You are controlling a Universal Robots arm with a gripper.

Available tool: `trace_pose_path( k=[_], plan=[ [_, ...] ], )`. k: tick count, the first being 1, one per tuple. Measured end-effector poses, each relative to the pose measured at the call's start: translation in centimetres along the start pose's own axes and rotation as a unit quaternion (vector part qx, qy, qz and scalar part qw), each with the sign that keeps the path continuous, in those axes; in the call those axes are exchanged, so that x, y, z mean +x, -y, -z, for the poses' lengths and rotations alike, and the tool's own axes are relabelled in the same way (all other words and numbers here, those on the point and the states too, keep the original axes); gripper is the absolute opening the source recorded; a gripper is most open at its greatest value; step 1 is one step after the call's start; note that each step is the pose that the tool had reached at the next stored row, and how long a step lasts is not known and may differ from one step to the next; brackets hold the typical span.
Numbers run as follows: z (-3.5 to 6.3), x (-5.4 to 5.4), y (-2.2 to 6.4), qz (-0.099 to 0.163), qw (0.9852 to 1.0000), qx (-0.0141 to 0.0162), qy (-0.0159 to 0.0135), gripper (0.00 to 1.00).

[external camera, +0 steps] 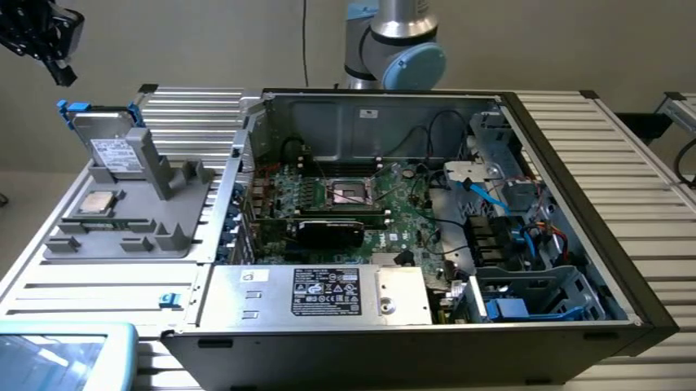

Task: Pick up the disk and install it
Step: 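Reach for the disk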

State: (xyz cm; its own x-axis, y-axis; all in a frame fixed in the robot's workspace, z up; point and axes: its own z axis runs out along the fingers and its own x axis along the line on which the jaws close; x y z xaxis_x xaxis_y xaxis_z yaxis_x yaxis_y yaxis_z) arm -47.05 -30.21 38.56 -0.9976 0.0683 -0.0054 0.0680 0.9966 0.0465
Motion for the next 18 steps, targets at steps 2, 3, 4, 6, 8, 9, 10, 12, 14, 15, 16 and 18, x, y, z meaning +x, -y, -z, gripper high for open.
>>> trace_pose_path(
  k=[2, 3, 4, 6, 8, 9, 10, 12, 14, 15, 16, 18],
  plan=[
    [-0.37, 0.9, -0.12, 0.000, 1.0000, -0.0001, 0.0004, 0.11],
    [-0.56, 1.4, -0.19, 0.000, 1.0000, -0.0001, 0.0007, 0.11],
    [-0.73, 1.9, -0.26, 0.000, 1.0000, 0.0000, 0.0008, 0.11],
    [-1.10, 2.0, -0.34, 0.000, 1.0000, -0.0001, 0.0009, 0.11],
    [-1.47, 1.3, -0.38, 0.000, 1.0000, 0.0000, 0.0007, 0.11],
    [-1.66, 0.8, -0.40, 0.000, 1.0000, 0.0000, 0.0005, 0.11],
    [-1.85, 0.4, -0.42, 0.000, 1.0000, 0.0000, 0.0004, 0.11],
    [-2.22, -0.1, -0.45, 0.000, 1.0000, 0.0000, 0.0003, 0.11],
    [-2.58, 0.2, -0.68, 0.000, 1.0000, 0.0000, 0.0002, 0.11],
    [-2.77, 0.5, -0.88, 0.000, 1.0000, 0.0000, 0.0002, 0.11],
    [-2.97, 0.9, -1.12, 0.000, 1.0000, 0.0000, 0.0003, 0.11],
    [-3.36, 1.5, -1.61, 0.000, 1.0000, -0.0001, 0.0004, 0.11]
  ],
)
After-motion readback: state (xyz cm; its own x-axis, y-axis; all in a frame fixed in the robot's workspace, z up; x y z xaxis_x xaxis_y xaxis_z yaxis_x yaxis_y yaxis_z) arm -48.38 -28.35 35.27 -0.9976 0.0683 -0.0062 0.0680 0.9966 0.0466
